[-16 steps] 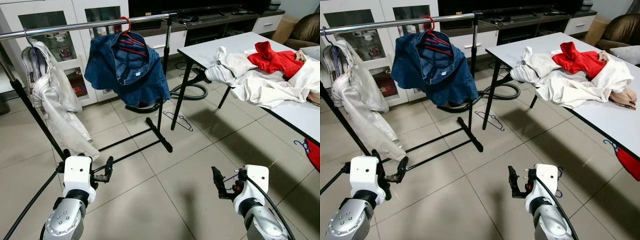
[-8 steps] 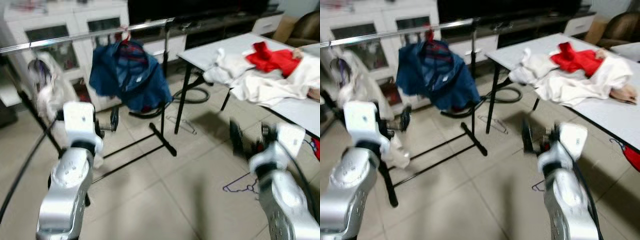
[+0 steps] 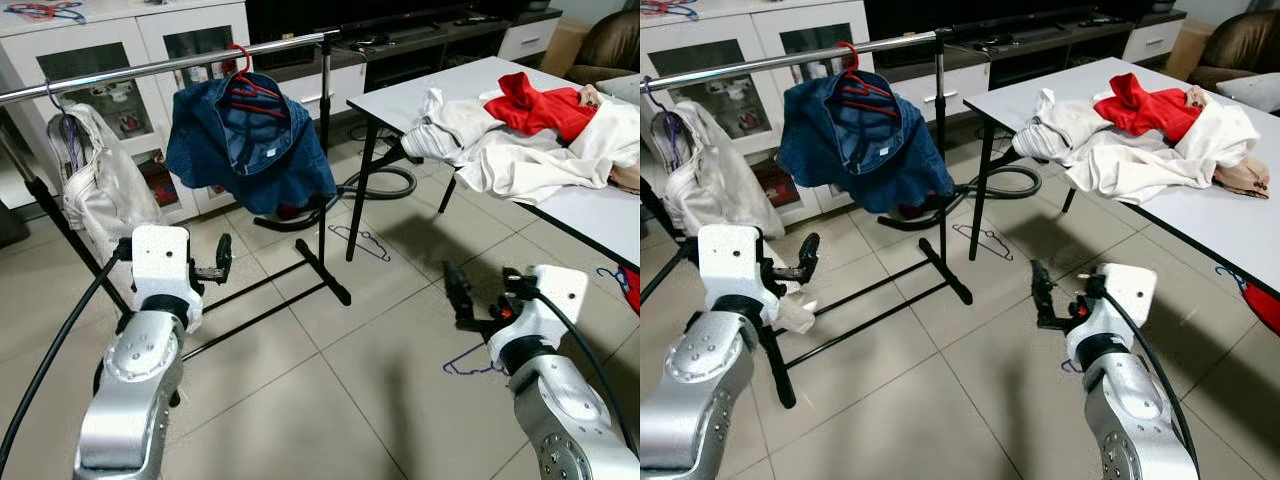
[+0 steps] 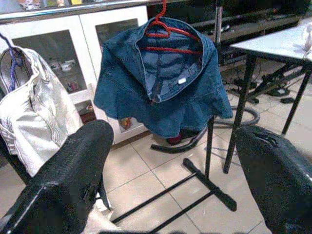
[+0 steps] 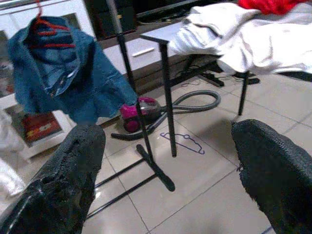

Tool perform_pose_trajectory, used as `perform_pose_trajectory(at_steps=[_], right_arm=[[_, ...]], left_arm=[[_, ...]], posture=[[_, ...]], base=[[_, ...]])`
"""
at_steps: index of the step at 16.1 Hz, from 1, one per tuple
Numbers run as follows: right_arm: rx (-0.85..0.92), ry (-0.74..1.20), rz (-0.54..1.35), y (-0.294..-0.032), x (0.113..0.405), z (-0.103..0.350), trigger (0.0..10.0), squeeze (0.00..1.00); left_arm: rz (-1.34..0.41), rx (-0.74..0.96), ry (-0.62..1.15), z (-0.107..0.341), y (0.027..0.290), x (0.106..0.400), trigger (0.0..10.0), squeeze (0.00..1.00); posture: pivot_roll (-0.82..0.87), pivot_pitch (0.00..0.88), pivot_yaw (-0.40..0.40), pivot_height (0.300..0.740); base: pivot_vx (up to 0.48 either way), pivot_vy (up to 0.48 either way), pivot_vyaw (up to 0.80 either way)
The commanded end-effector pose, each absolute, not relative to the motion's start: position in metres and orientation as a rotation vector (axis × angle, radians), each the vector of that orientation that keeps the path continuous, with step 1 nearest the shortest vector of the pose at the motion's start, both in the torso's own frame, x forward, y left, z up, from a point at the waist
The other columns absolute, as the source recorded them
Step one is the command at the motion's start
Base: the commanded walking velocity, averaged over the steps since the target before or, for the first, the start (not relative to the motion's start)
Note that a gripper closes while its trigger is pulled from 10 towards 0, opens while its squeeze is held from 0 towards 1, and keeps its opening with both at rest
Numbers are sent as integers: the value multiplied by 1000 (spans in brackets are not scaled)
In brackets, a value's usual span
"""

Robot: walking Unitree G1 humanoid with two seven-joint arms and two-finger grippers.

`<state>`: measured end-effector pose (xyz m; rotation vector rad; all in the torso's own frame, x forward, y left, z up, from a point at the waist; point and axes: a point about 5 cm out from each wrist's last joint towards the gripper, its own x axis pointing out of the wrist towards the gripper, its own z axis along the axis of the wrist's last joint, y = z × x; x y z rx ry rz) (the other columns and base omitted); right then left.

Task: Hang hanger

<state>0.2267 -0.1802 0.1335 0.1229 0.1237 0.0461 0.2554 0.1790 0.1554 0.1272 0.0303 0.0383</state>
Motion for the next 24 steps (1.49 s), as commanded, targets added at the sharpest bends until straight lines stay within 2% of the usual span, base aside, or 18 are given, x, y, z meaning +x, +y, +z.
perform_pose_trajectory(at_steps=[1,3,5,9,11,12,13,14,15,16,20,21,24], right_arm=[[119,113,71,-178,230,136,10000,1000],[108,119,77,-178,236,136,10000,1000],[85,122,96,-175,239,137,10000,1000],[109,118,124,-169,239,135,10000,1000],[77,105,14,-178,238,135,10000,1000],[32,158,-22,-182,238,130,10000,1000],[40,157,-20,-183,236,130,10000,1000],[53,142,-5,-182,235,131,10000,1000],[91,151,25,-180,234,130,10000,871],[107,153,41,-178,234,130,10000,0],[119,144,64,-172,235,132,10000,0],[77,126,70,-171,237,132,10000,0],[97,123,71,-170,241,134,10000,0]], left_arm=[[25,163,-9,160,173,252,10000,1000],[57,198,40,158,171,251,10000,1000],[-6,148,46,158,166,252,10000,1000],[14,163,29,160,170,254,10000,1000],[-15,104,40,160,170,255,10000,1000],[-29,58,31,162,168,255,10000,624],[-37,82,60,160,168,255,10000,0],[-35,97,50,160,168,256,10000,0],[-42,90,54,159,166,255,10000,0],[-50,86,64,158,164,256,10000,0],[-63,152,62,156,163,256,10000,0],[-57,146,44,158,164,256,10000,0],[-53,148,39,160,165,257,10000,0]], posture=[[-64,0,21,740],[-60,0,11,740],[-57,0,7,740],[-54,0,14,740],[-57,0,26,740],[-57,0,29,740],[-58,0,34,740],[-62,0,38,740],[-62,0,40,740],[-62,0,40,740],[-57,0,36,740],[-49,0,31,740],[-45,0,29,740]], base=[[0,0,0],[0,0,262],[0,0,800],[0,-480,800],[0,-240,400],[0,0,0],[0,0,0],[0,0,0],[0,0,0],[0,0,0],[0,0,0],[300,0,431],[348,0,677]])
